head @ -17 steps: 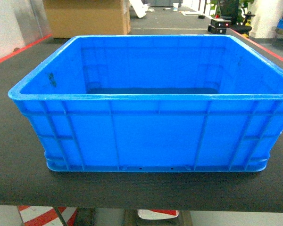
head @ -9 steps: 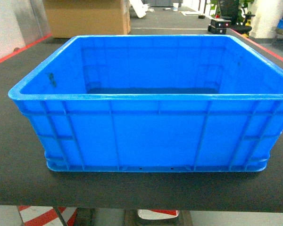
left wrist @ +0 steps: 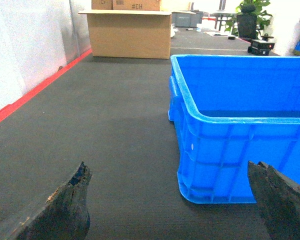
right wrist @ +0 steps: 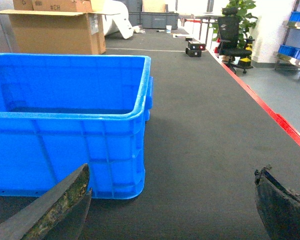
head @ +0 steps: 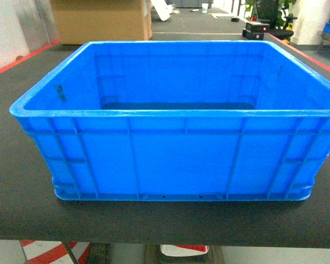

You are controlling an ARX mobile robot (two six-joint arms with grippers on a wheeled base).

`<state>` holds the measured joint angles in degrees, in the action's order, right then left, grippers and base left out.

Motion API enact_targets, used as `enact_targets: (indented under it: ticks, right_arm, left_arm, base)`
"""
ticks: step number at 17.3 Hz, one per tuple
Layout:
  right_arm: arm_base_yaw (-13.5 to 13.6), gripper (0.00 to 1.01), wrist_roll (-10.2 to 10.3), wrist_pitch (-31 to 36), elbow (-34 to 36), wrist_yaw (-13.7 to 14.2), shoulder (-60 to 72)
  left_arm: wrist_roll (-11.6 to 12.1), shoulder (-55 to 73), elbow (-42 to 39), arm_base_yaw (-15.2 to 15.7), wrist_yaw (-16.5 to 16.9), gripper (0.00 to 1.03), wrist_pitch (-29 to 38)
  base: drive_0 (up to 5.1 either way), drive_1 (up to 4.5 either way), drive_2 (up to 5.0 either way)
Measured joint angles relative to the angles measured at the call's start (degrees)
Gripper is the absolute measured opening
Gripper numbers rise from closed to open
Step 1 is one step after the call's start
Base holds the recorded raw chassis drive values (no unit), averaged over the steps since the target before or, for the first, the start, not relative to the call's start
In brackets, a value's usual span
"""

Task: Place box next to blue box on left shelf

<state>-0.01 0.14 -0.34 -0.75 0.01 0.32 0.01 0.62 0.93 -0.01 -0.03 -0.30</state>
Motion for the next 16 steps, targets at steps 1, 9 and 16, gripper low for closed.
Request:
enact_targets:
  ticks: [1,9,16]
  right_arm:
    - [0.0,0.98,0.0,0.0,0.0,0.0,0.0]
    - [0.0,0.98,0.0,0.0,0.0,0.0,0.0]
    - [-0.37,0.98,0.44,-6.01,-1.38,-2.4,4.13]
  left_arm:
    - [0.02,0.0,0.0,0.0,0.0,0.98,0.0]
    - [0.0,0.0,0.0,0.0,0.0,0.98,0.0]
    - [-0.07,8.87,1.25,-11.3,-27.78,0.98,-0.85]
  base:
    - [0.0,0.0,0.0]
    - [0.0,0.0,0.0]
    - [0.0,0.0,0.0]
